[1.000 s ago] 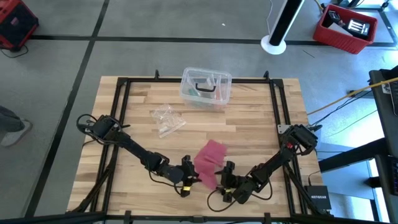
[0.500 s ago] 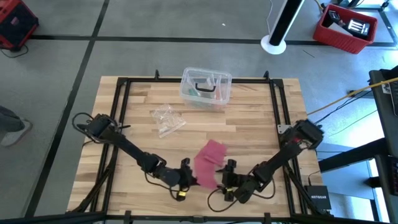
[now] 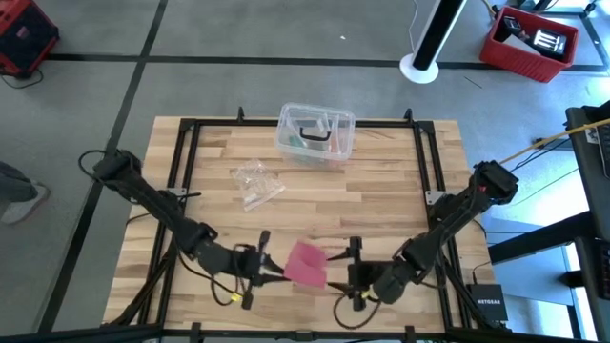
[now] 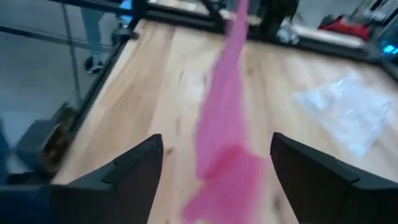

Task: Roll bandage
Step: Roll the pink bandage

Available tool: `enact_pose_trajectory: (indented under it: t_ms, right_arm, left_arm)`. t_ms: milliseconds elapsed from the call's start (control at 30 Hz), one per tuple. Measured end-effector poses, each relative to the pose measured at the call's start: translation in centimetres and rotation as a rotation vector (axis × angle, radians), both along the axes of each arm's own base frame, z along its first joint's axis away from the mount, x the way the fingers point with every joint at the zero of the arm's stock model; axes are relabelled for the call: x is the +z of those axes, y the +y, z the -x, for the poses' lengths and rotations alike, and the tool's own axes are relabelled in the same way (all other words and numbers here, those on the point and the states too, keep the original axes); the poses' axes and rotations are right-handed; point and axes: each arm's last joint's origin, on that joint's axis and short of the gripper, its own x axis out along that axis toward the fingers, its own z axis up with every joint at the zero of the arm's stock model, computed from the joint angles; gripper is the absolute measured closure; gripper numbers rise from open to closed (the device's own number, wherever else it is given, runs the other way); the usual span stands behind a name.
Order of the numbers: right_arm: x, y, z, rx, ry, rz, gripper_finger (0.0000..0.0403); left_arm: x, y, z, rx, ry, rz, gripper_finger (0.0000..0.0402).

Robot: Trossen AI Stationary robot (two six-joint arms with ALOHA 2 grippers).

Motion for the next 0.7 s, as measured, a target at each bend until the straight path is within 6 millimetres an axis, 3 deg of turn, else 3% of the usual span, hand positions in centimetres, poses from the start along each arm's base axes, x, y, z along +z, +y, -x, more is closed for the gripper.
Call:
enact_pose_trajectory:
  t_ms: [100, 200, 333, 433, 533, 700]
  right_arm:
    - [1.4, -0.9, -1.0, -0.012, 0.009, 0.086, 0.0107]
    - [4.0, -1.8, -1.2, -0.045, 0.035, 0.179, 0.0107]
    - [7.0, -2.7, -0.1, -0.057, 0.067, 0.214, 0.0107]
    - [8.2, -3.4, 0.9, -0.056, 0.065, 0.171, 0.0107]
    - [7.8, -3.7, 1.4, -0.072, 0.065, 0.13, 0.0107]
    - [4.7, -3.8, 1.2, -0.073, 0.018, 0.076, 0.0107]
  left_arm:
    - [1.3, 0.4, 0.5, 0.017, -0.064, -0.041, 0.0386]
    - [3.3, 1.0, 1.2, 0.032, -0.128, -0.061, 0.0389]
    - [5.5, 1.8, 2.0, 0.103, -0.191, -0.086, 0.0387]
    - [6.3, 2.6, 2.4, 0.186, -0.203, -0.128, 0.0386]
    - [6.7, 3.4, 2.3, 0.257, -0.209, -0.138, 0.0386]
    - [6.2, 4.4, 1.6, 0.297, -0.168, -0.147, 0.0386]
